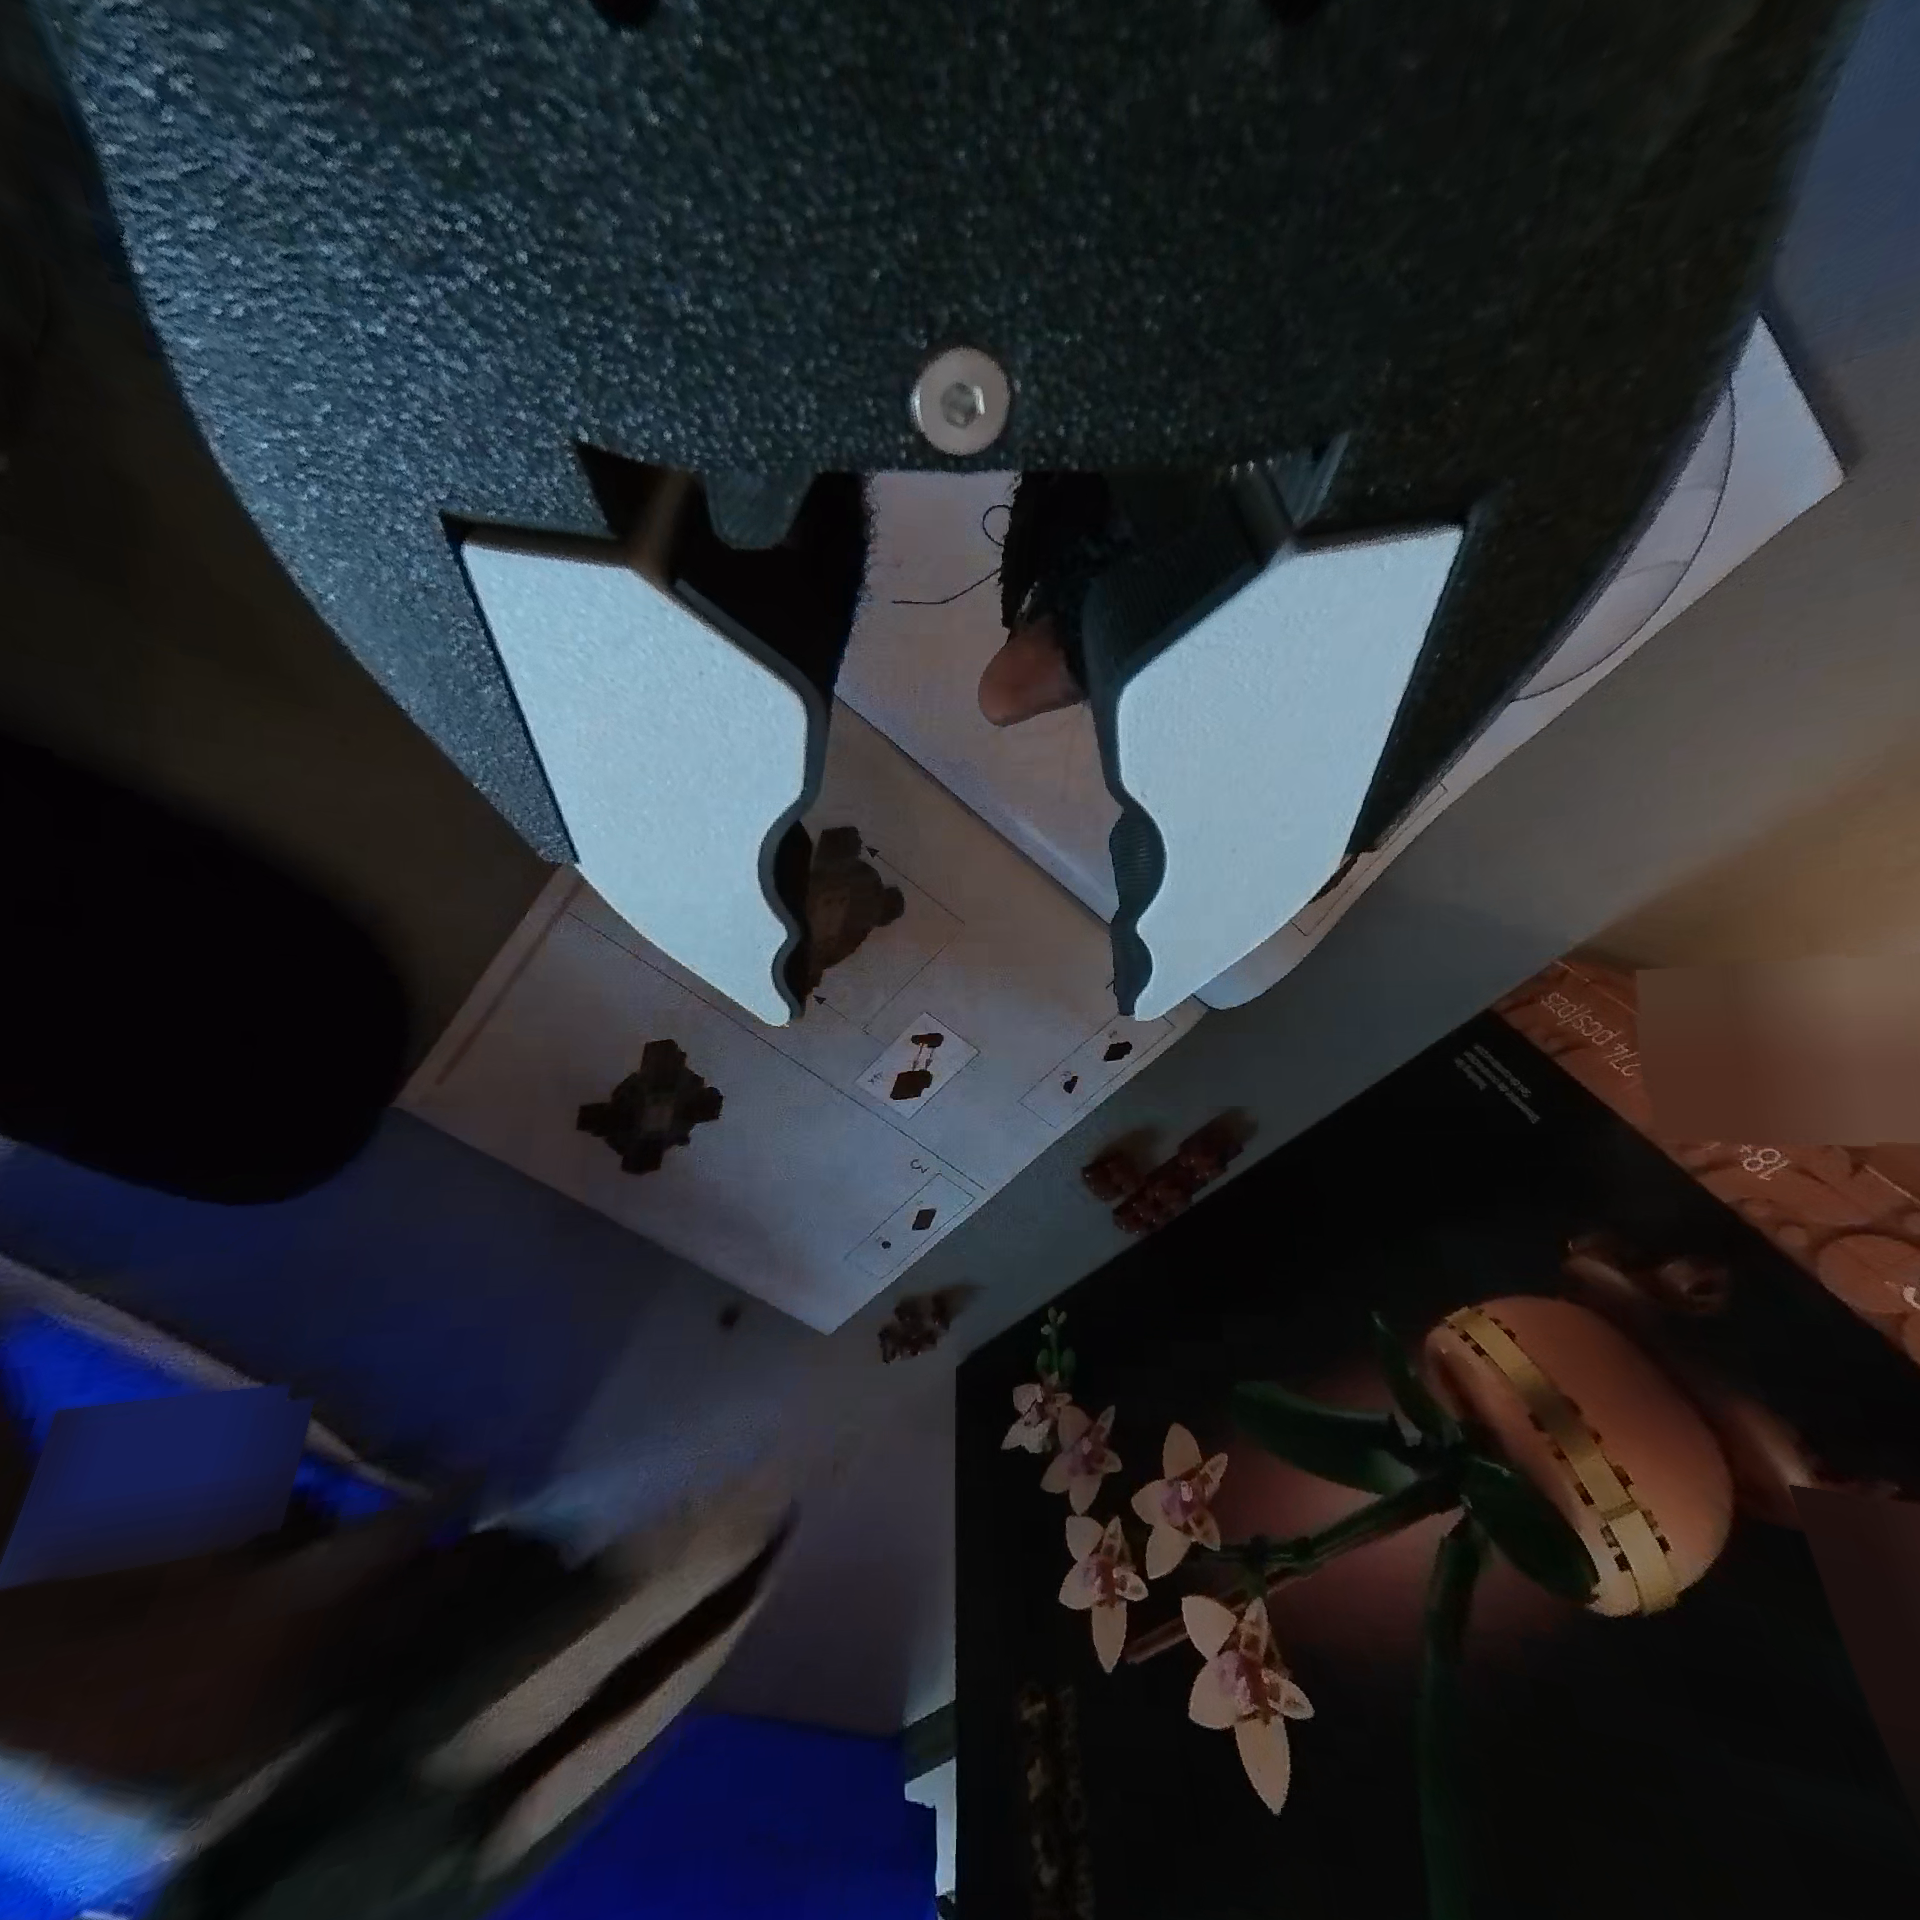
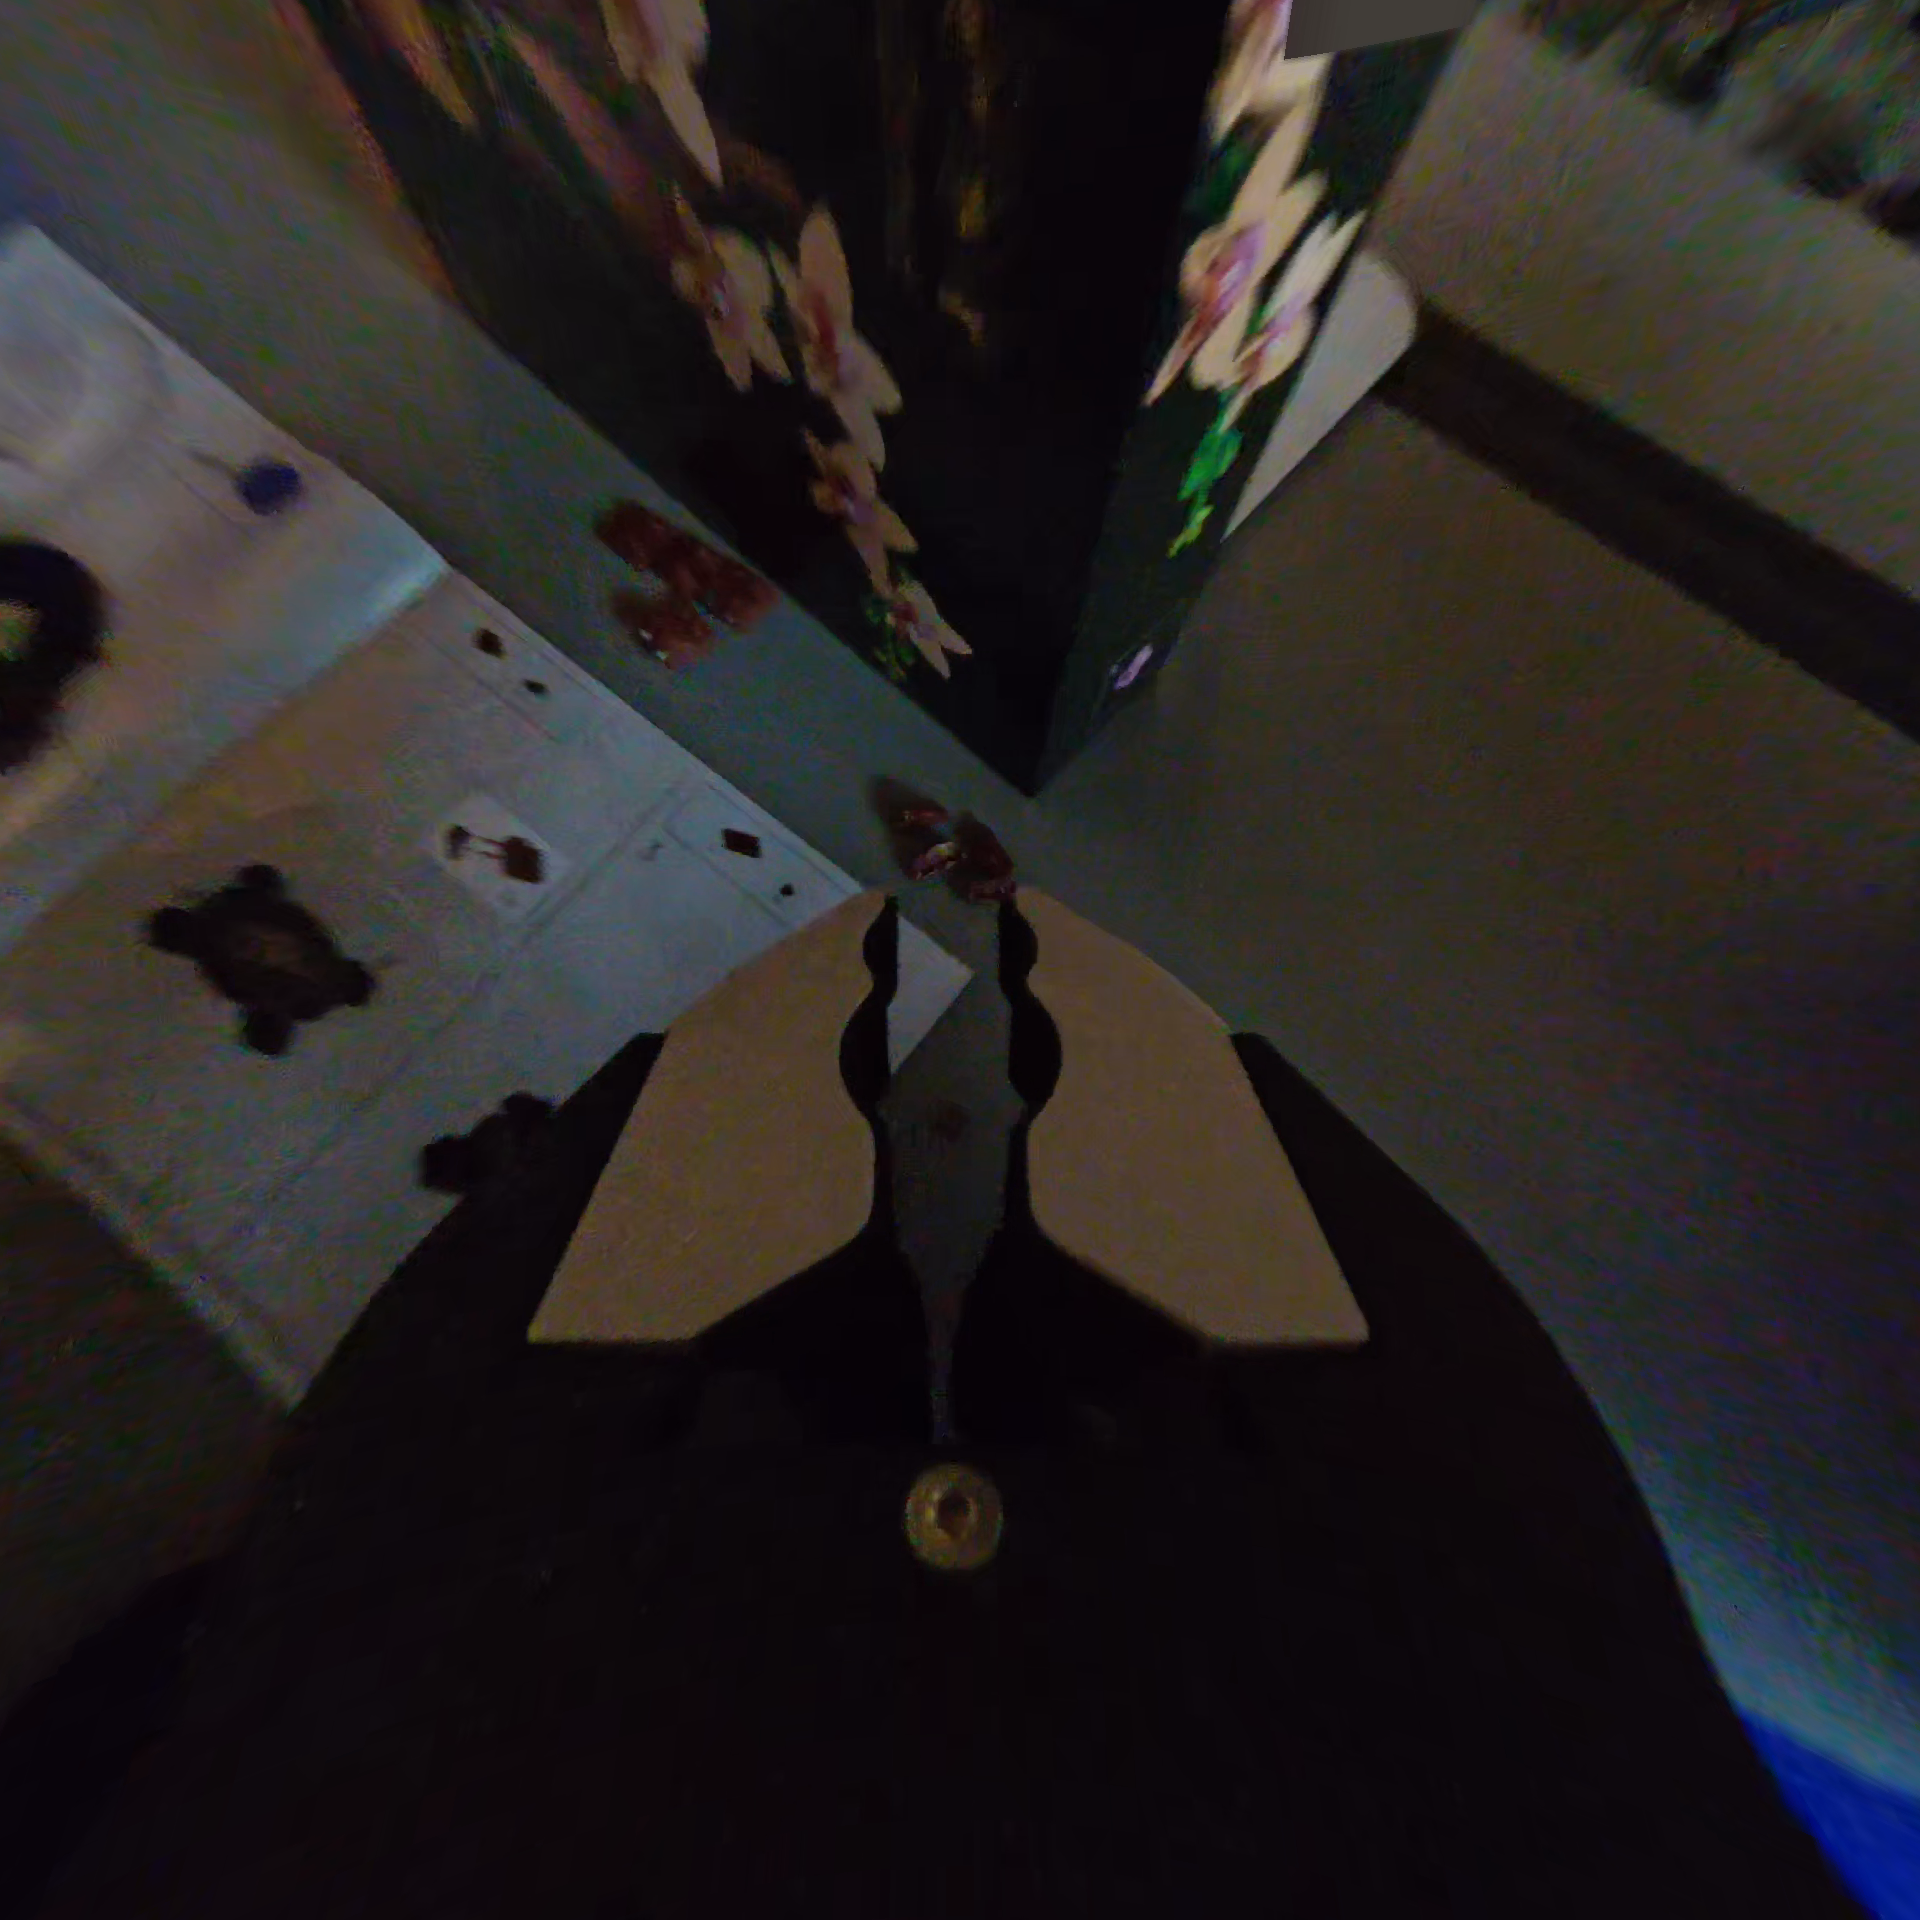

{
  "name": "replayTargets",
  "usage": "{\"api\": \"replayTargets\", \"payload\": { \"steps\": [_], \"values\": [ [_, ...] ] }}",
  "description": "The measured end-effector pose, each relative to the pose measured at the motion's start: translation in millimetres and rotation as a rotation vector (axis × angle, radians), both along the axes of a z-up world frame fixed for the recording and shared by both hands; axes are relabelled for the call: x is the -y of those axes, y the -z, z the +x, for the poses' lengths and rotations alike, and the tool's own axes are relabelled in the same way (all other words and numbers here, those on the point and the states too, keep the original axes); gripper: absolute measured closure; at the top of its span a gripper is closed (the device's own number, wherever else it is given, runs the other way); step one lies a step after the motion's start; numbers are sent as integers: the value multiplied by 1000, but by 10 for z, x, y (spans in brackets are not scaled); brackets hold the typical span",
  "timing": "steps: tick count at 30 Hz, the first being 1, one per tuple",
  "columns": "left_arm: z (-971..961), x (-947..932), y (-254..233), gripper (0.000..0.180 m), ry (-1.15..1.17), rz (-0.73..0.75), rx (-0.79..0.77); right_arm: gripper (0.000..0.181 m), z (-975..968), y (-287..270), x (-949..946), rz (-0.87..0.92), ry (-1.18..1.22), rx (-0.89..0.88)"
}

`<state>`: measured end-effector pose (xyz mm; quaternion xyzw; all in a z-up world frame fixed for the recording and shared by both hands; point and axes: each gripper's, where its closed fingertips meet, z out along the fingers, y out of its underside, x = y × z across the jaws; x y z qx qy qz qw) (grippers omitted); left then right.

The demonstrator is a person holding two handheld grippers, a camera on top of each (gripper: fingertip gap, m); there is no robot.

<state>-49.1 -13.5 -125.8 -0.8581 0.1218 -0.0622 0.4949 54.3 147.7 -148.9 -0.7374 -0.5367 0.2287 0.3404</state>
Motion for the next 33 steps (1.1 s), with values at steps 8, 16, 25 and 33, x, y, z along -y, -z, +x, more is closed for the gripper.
{"api": "replayTargets", "payload": {
  "steps": [8,16,25,33],
  "values": [
    [36,-32,-36,125,-3,-1,-22,136,1568,-808,410,79,252,-12],
    [146,-105,-90,125,-45,17,-17,156,3604,-474,306,-7,586,207],
    [135,-179,-23,126,-75,-27,-45,136,3820,244,225,-93,587,369],
    [57,-246,-44,126,-112,-18,-11,88,3664,429,10,-141,600,350]
  ]
}}
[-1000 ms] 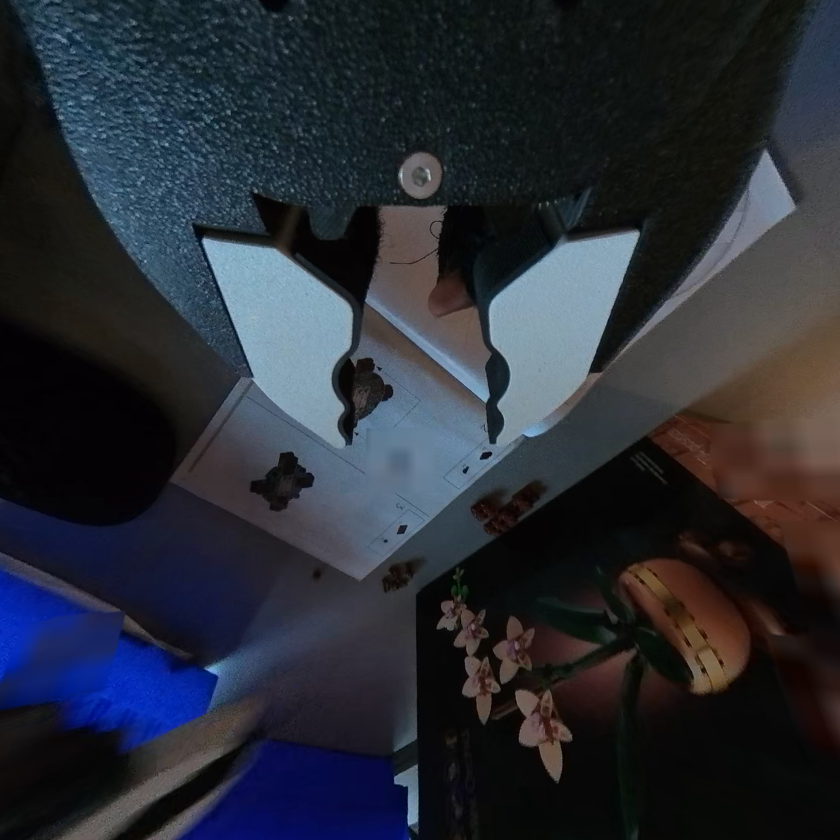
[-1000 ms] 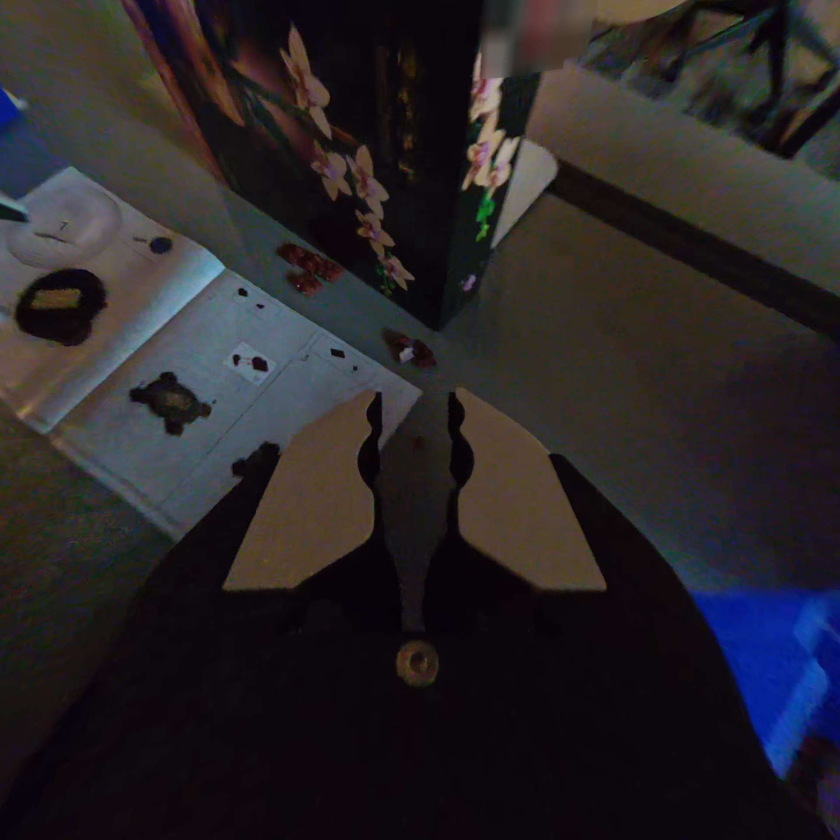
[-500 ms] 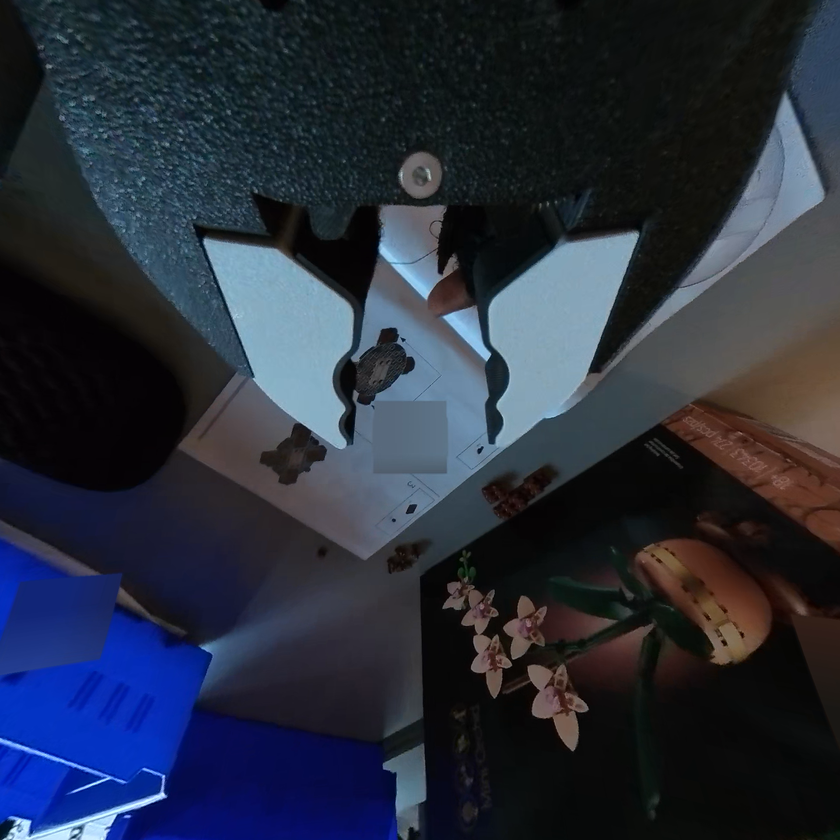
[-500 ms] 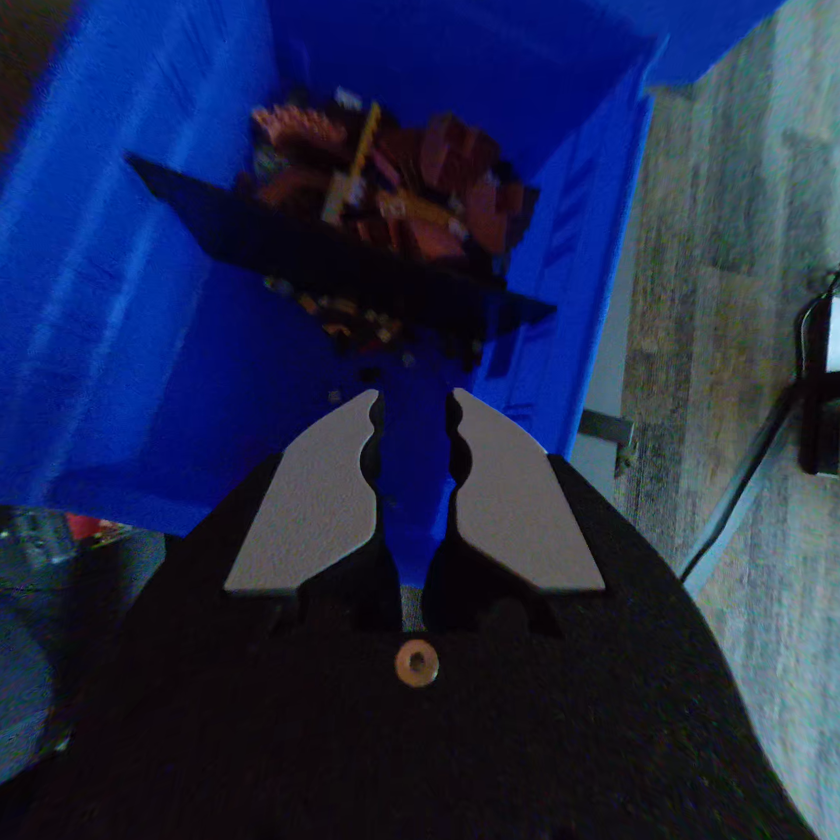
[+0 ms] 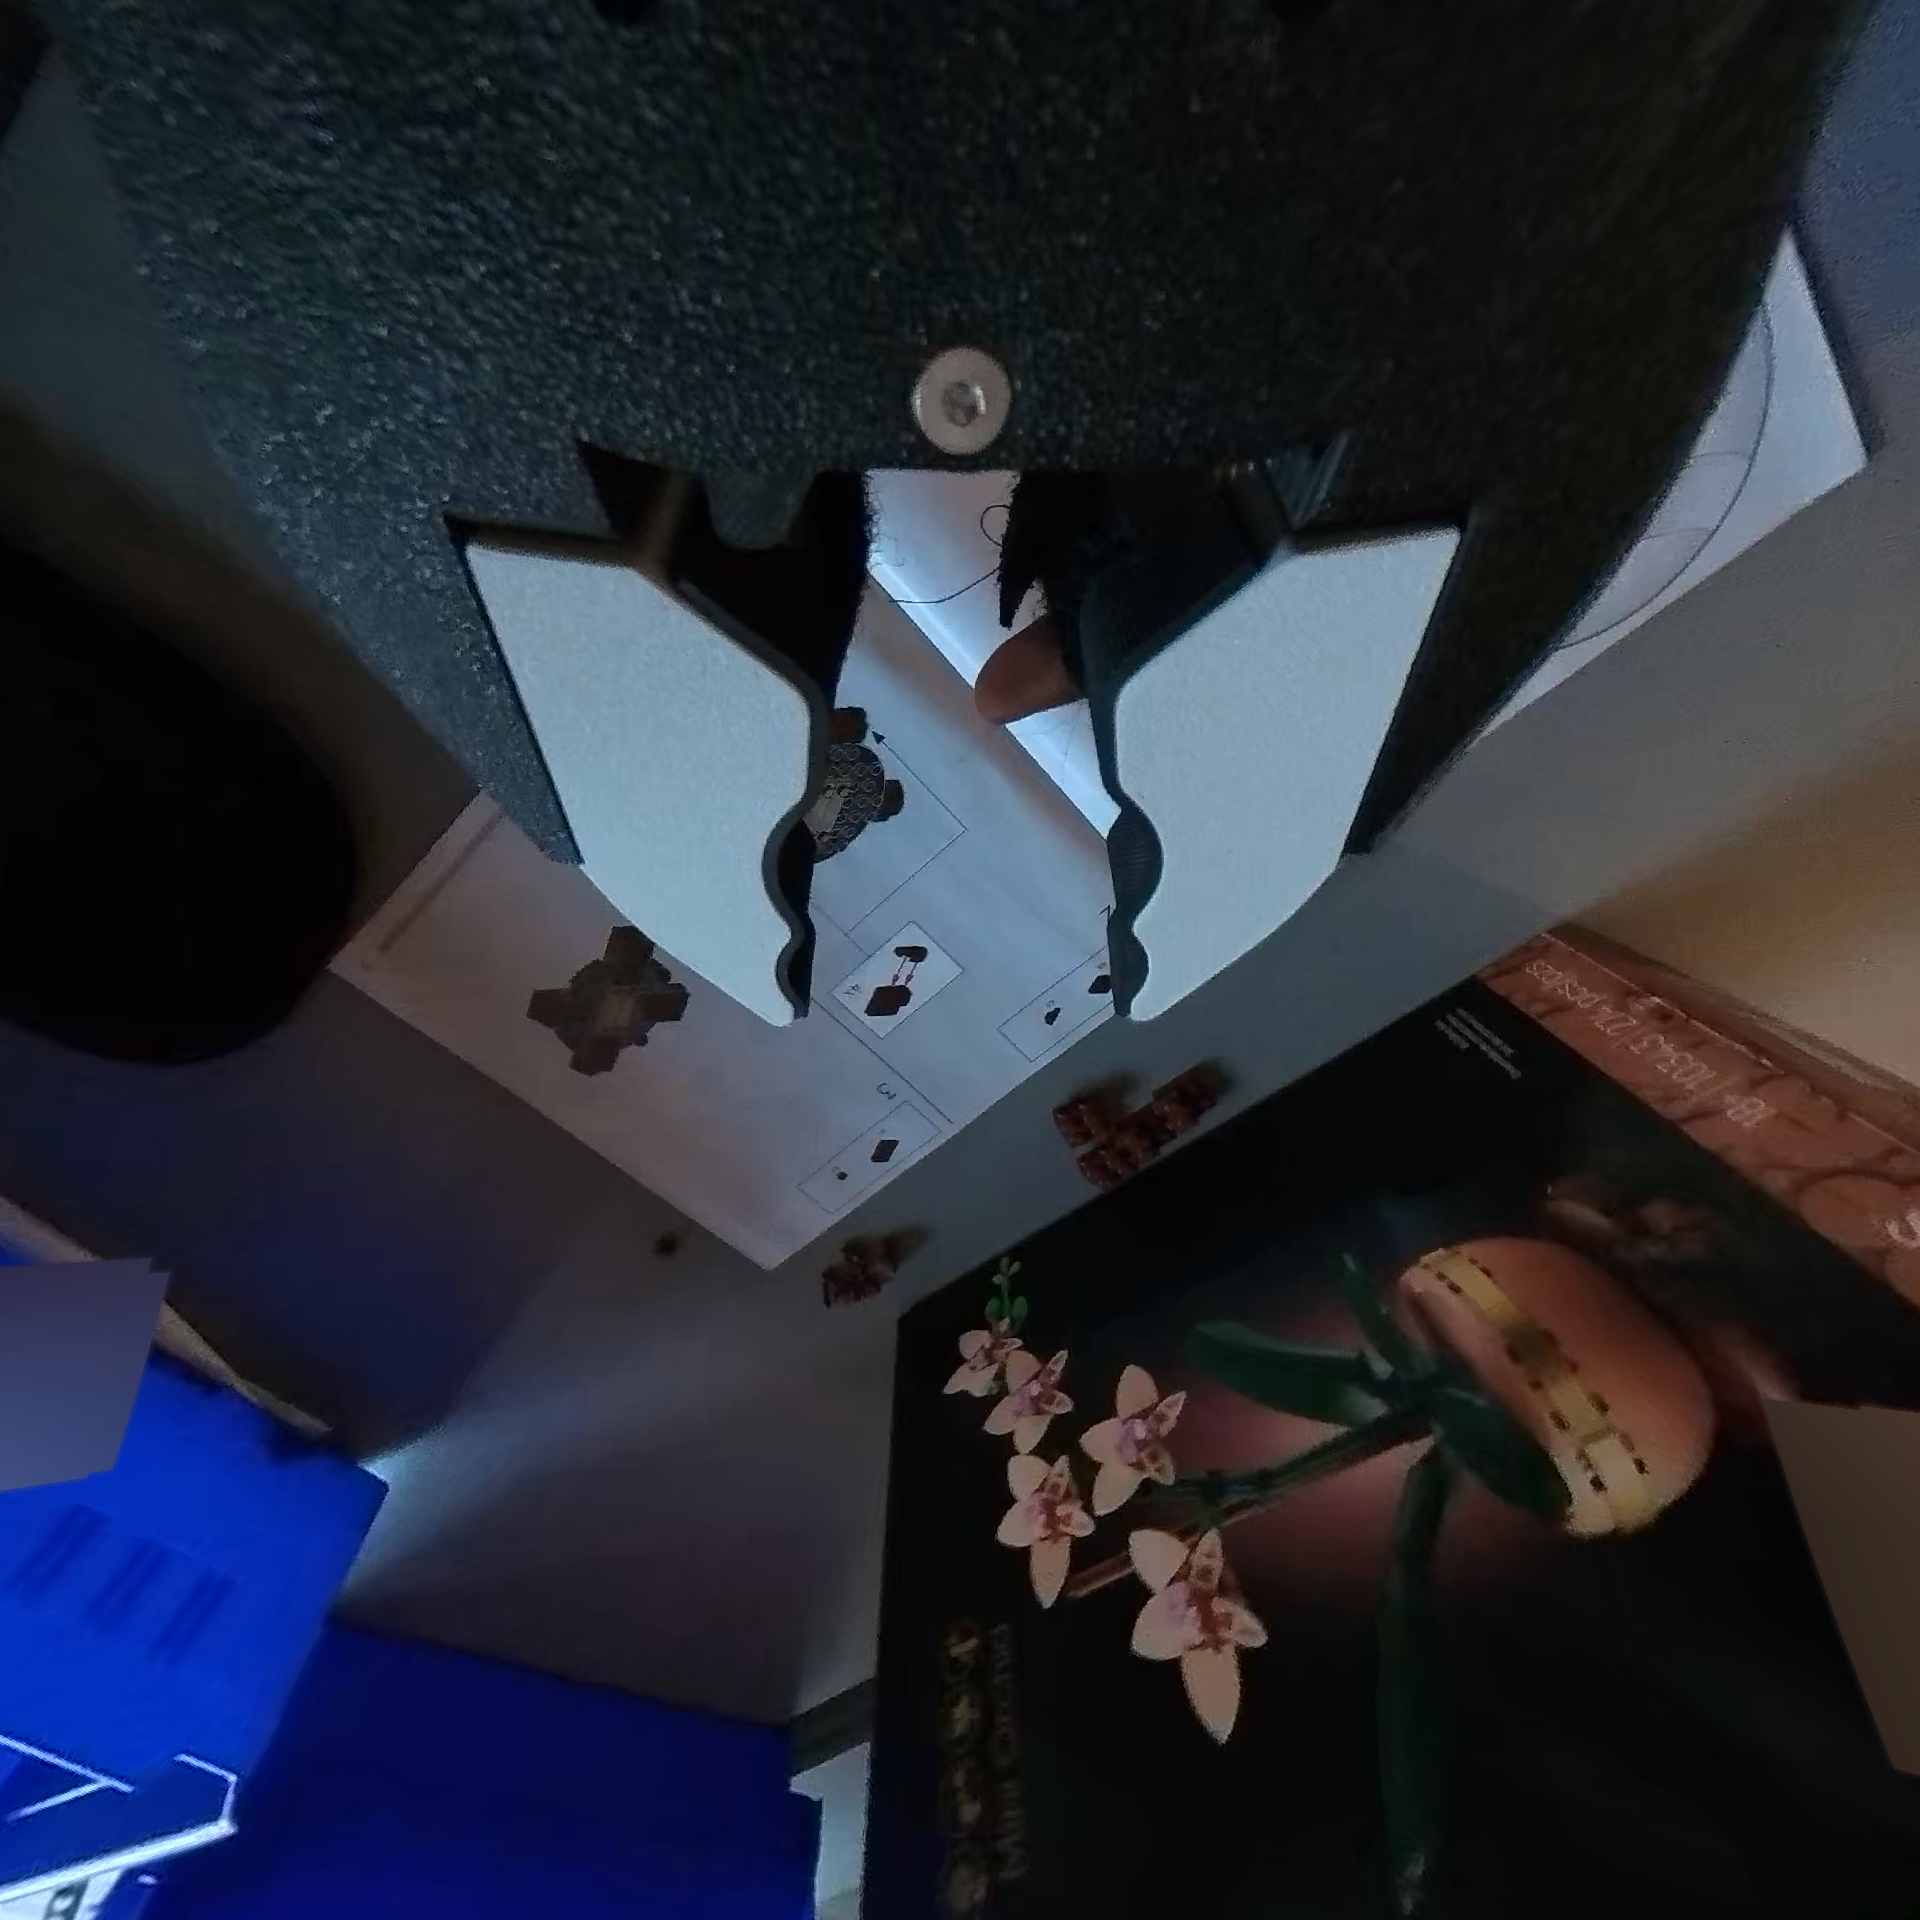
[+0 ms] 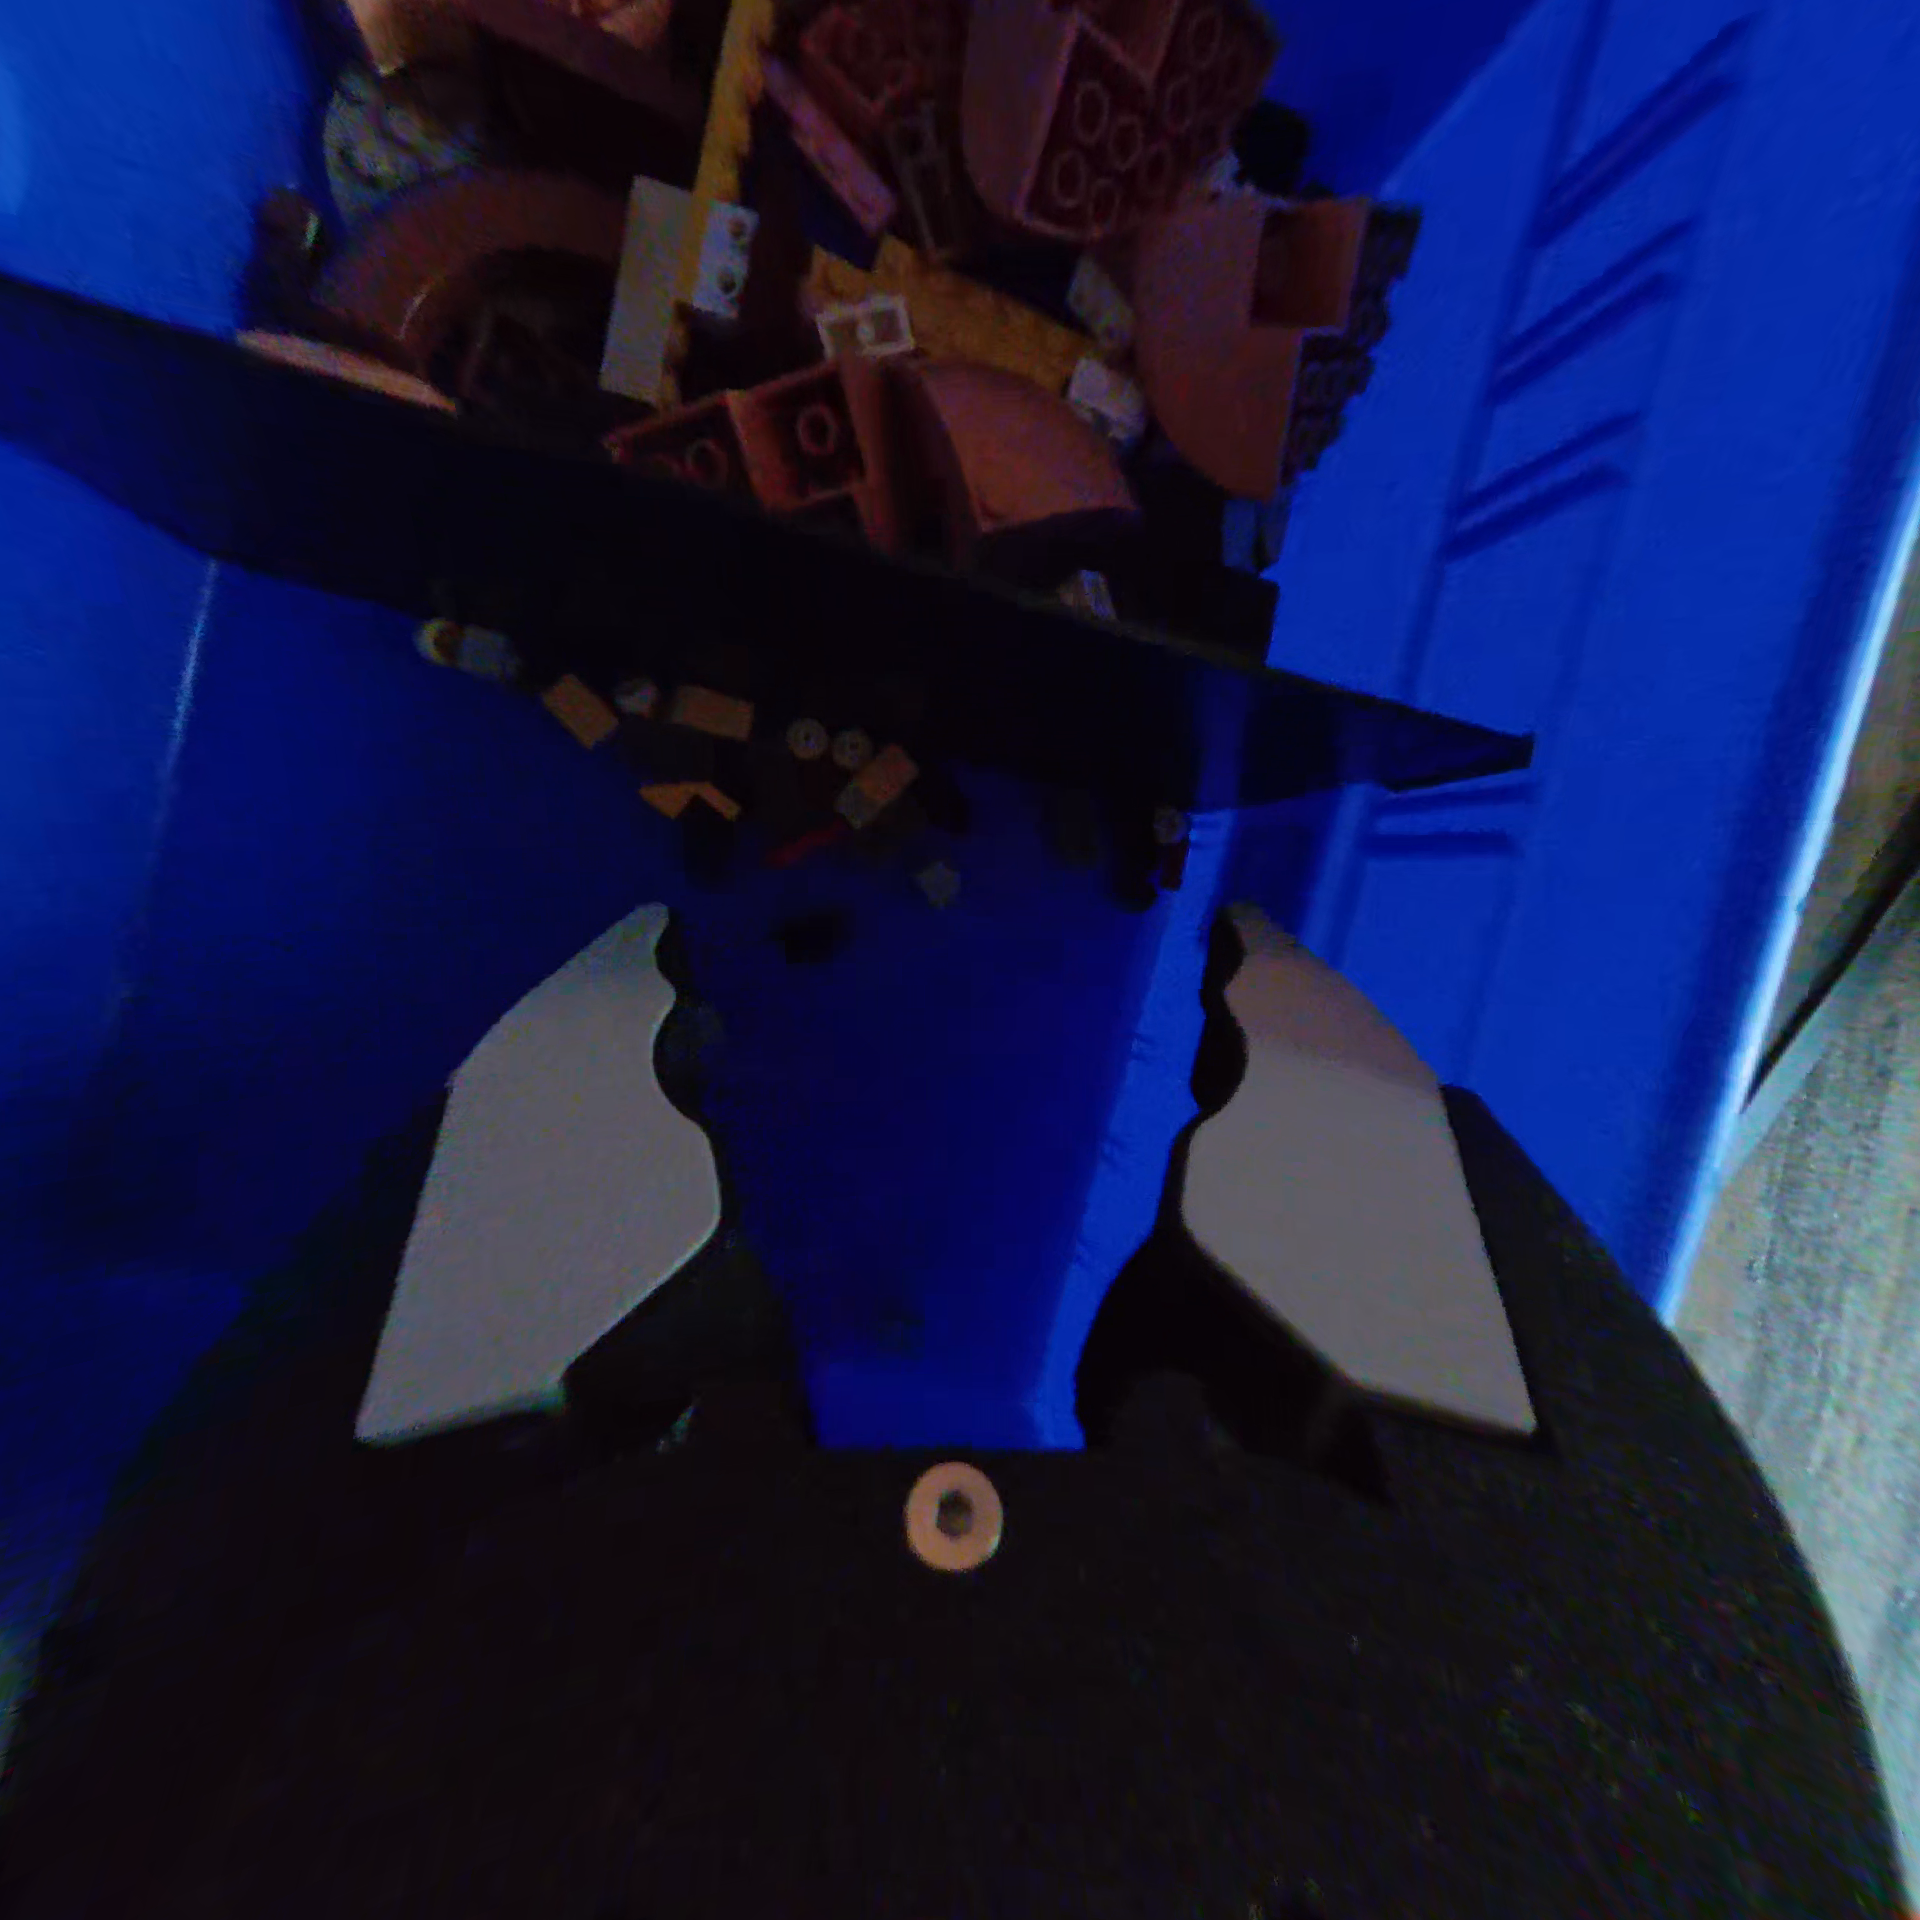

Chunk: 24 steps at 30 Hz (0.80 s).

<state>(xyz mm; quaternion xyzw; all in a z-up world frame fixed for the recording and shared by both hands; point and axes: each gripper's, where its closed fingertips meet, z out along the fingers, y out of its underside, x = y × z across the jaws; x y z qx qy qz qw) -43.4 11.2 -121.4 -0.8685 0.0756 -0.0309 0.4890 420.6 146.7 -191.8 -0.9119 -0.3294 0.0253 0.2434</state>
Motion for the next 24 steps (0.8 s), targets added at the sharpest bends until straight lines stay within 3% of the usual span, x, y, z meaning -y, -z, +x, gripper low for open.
{"api": "replayTargets", "payload": {
  "steps": [4,14,19,24],
  "values": [
    [-25,-6,40,126,-5,-12,16,64,-151,21,-17,-25,71,-91],
    [-78,4,91,126,-7,-16,25,57,-270,51,-118,-84,273,-294],
    [-94,4,135,127,-6,-28,32,60,-274,190,-125,-151,264,-231],
    [-134,-11,175,127,-14,-39,36,53,-337,238,-97,-161,217,-174]
  ]
}}
